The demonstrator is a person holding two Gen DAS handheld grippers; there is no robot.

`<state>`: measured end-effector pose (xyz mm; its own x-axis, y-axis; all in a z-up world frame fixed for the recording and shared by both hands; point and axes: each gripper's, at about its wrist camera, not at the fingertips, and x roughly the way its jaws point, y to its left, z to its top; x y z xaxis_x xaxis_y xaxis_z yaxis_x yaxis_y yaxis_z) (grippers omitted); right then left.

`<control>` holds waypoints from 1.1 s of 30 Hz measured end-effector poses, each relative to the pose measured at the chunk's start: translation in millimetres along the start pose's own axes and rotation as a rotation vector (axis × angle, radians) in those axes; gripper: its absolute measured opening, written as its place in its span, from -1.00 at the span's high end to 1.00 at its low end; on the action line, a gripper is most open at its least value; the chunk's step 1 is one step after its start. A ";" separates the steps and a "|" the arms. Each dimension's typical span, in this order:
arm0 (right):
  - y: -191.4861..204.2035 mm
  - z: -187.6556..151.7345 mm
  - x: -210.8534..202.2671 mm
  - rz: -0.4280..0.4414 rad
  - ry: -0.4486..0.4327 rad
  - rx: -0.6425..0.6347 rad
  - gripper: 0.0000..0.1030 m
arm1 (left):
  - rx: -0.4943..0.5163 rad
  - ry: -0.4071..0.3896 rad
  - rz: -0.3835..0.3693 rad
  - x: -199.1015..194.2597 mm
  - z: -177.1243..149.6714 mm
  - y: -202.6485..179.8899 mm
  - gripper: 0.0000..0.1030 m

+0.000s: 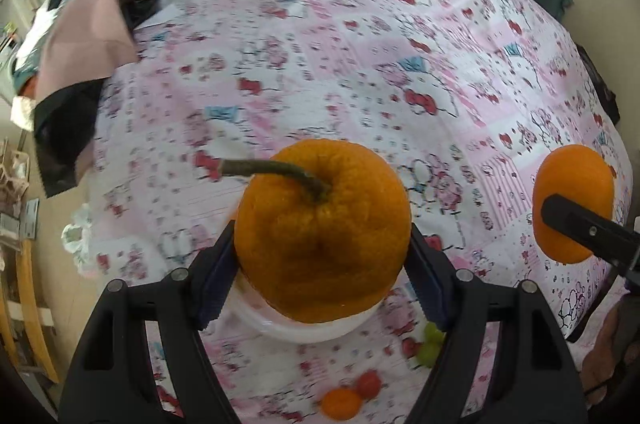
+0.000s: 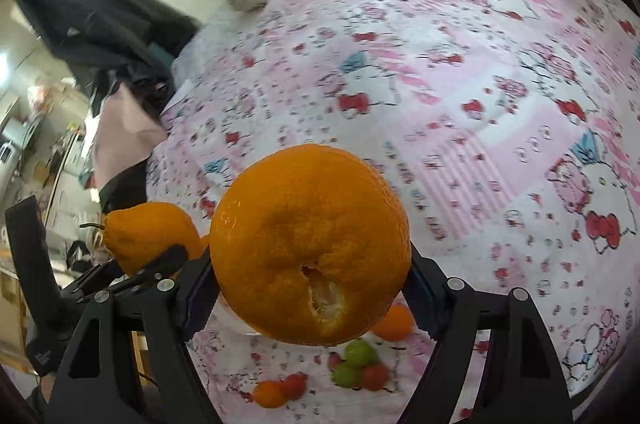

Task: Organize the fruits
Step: 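Carry the stemmed dekopon with the left gripper onto the plate and release it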

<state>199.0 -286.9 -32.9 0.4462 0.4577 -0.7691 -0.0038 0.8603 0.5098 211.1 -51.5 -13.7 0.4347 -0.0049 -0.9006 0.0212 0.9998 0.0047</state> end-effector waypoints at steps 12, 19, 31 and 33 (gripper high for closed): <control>53.8 -23.6 47.3 0.015 0.102 -0.167 -0.58 | -0.142 0.004 0.011 5.9 -2.7 85.8 -0.44; 52.5 -23.0 60.3 -0.006 0.125 -0.176 -0.58 | -0.154 0.018 -0.014 50.2 18.7 90.4 -0.44; 45.8 -15.5 68.9 -0.023 0.143 -0.175 -0.58 | -0.041 0.093 -0.002 140.9 48.4 56.8 -0.44; 45.2 -13.4 70.2 -0.025 0.146 -0.174 -0.58 | -0.035 0.114 -0.007 148.7 45.0 54.6 -0.44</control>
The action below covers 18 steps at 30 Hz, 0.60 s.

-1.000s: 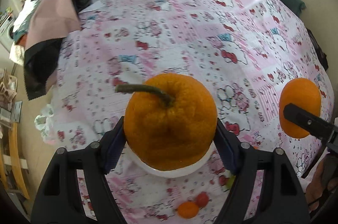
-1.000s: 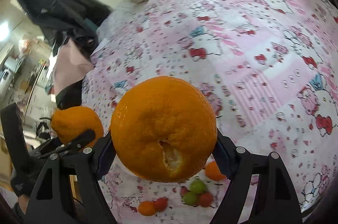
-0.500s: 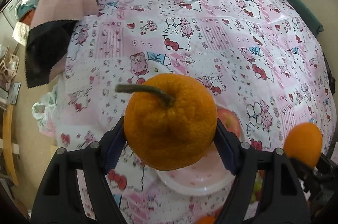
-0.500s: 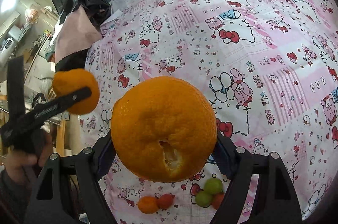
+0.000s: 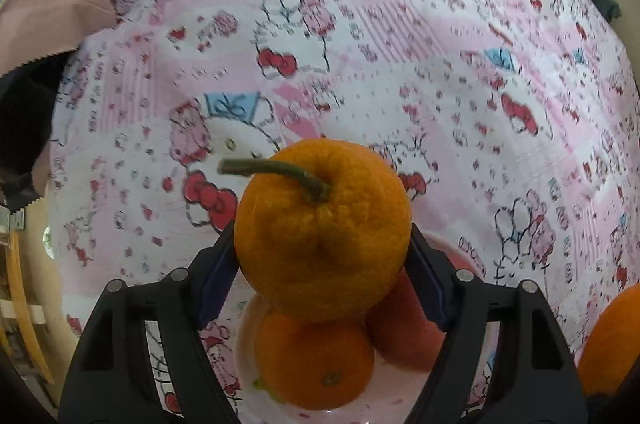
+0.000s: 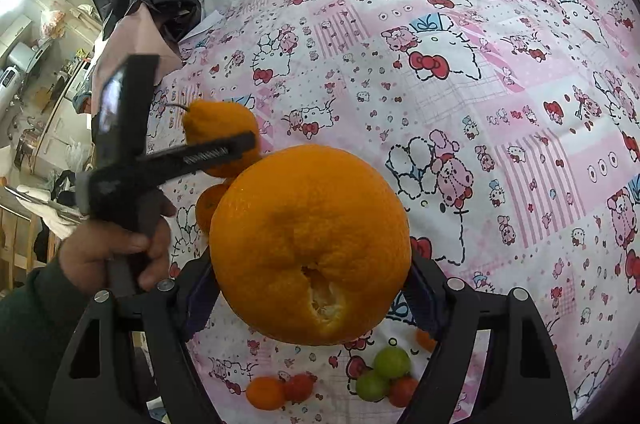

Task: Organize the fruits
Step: 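Carry the stemmed dekopon with the left gripper onto the plate and release it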

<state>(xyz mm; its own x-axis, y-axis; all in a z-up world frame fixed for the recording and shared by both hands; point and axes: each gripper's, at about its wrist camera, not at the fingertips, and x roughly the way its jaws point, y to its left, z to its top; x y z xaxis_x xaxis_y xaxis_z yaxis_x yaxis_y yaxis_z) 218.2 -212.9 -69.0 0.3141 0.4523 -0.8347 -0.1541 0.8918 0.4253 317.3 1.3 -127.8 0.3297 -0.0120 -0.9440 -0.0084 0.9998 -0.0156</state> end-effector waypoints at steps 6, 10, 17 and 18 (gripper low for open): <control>-1.5 -0.9 0.5 0.003 0.009 0.009 -0.58 | 0.036 0.030 0.006 1.8 -2.9 -8.6 -0.45; -0.8 -1.3 1.3 0.001 0.011 0.008 -0.58 | 0.026 0.050 0.000 1.5 -3.2 -8.4 -0.48; -4.5 -1.2 1.8 -0.009 0.014 0.020 -0.58 | -0.013 0.060 0.001 9.2 -3.3 -4.3 -0.57; -5.1 -0.9 2.0 -0.011 0.015 0.022 -0.58 | -0.015 0.064 -0.004 8.5 -3.2 -3.7 -0.57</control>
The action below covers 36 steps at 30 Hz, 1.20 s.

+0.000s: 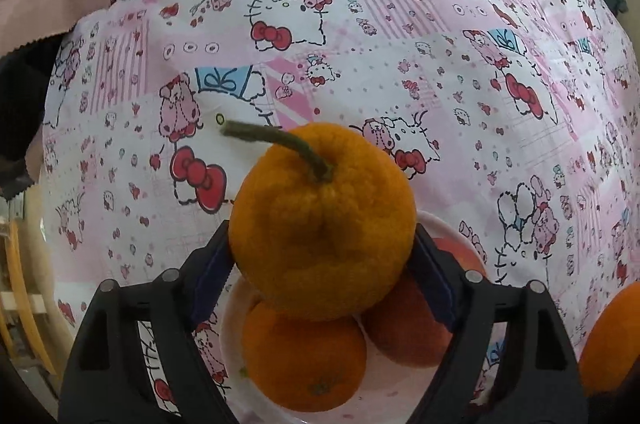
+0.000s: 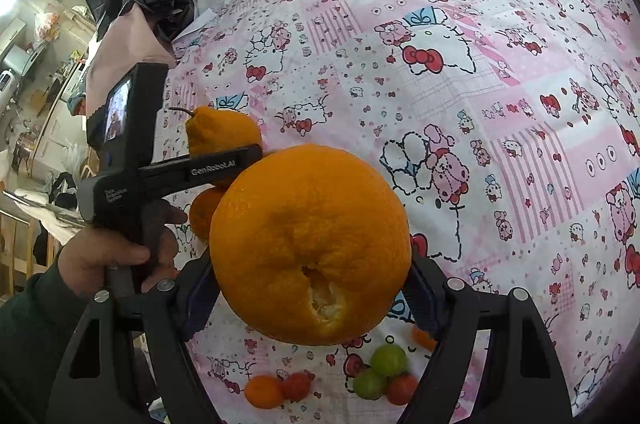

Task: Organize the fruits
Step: 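Carry the stemmed dekopon with the left gripper onto the plate and release it, then lower the round dekopon onto the plate with the right gripper and open it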

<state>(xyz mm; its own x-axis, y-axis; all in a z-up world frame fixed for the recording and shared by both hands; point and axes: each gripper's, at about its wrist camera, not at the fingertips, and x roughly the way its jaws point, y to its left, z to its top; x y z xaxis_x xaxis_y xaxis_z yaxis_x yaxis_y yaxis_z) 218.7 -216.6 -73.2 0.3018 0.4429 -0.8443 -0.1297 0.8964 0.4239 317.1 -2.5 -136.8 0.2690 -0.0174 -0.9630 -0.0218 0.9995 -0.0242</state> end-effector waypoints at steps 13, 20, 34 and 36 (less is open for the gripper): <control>12.1 -1.3 -1.4 0.024 -0.013 -0.036 -0.58 | 0.016 -0.068 -0.061 -51.0 -25.3 13.7 -0.58; 34.2 10.0 14.5 0.053 -0.024 -0.098 -0.58 | -0.091 -0.151 0.007 -111.1 -74.7 64.7 -0.58; 110.6 15.8 87.7 0.050 0.040 -0.329 -0.58 | -0.252 -0.168 0.040 -116.8 -122.0 95.6 -0.58; 110.2 15.2 95.7 0.047 0.054 -0.321 -0.58 | -0.251 -0.168 0.036 -115.7 -120.9 95.1 -0.58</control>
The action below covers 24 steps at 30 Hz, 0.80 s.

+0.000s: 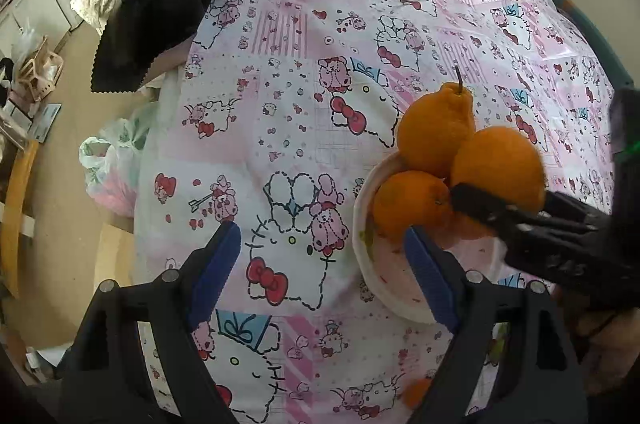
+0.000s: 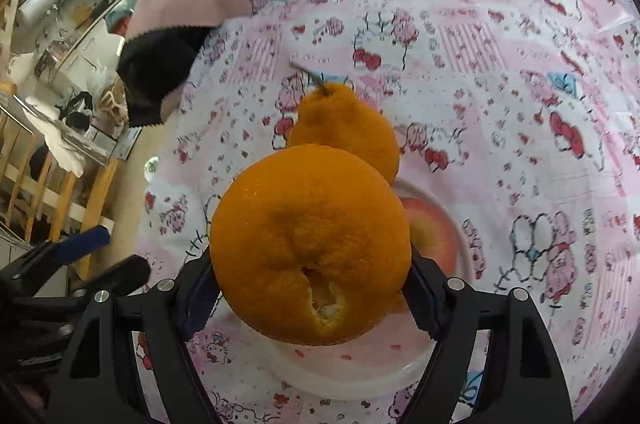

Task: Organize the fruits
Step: 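Lower the round dekopon onto the plate with the right gripper and open it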

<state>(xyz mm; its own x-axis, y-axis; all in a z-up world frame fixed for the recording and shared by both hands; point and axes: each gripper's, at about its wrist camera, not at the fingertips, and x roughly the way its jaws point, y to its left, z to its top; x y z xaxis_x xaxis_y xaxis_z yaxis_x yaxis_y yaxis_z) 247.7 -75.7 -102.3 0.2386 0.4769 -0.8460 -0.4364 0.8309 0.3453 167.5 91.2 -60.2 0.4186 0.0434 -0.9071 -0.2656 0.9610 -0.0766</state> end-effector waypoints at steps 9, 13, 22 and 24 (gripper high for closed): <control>-0.4 -5.6 8.1 -0.027 -0.028 -0.041 -0.59 | -0.029 0.014 -0.041 2.6 4.4 -2.7 -0.58; -2.7 -6.1 9.0 -0.011 -0.037 -0.026 -0.64 | -0.032 0.019 -0.046 3.6 3.6 -3.8 -0.58; -4.4 -7.9 5.2 -0.013 -0.036 -0.008 -0.89 | -0.024 0.005 -0.045 0.2 3.2 -7.2 -0.58; -5.8 -8.2 4.7 -0.013 -0.032 -0.002 -0.90 | -0.025 0.008 -0.048 0.4 3.4 -7.2 -0.58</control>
<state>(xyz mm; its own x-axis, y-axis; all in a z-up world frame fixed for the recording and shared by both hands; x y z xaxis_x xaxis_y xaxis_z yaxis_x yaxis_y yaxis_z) 244.2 -80.5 -111.6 0.2718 0.4753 -0.8368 -0.4351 0.8363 0.3336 172.6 85.3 -58.6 0.4248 -0.0050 -0.9053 -0.2668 0.9549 -0.1304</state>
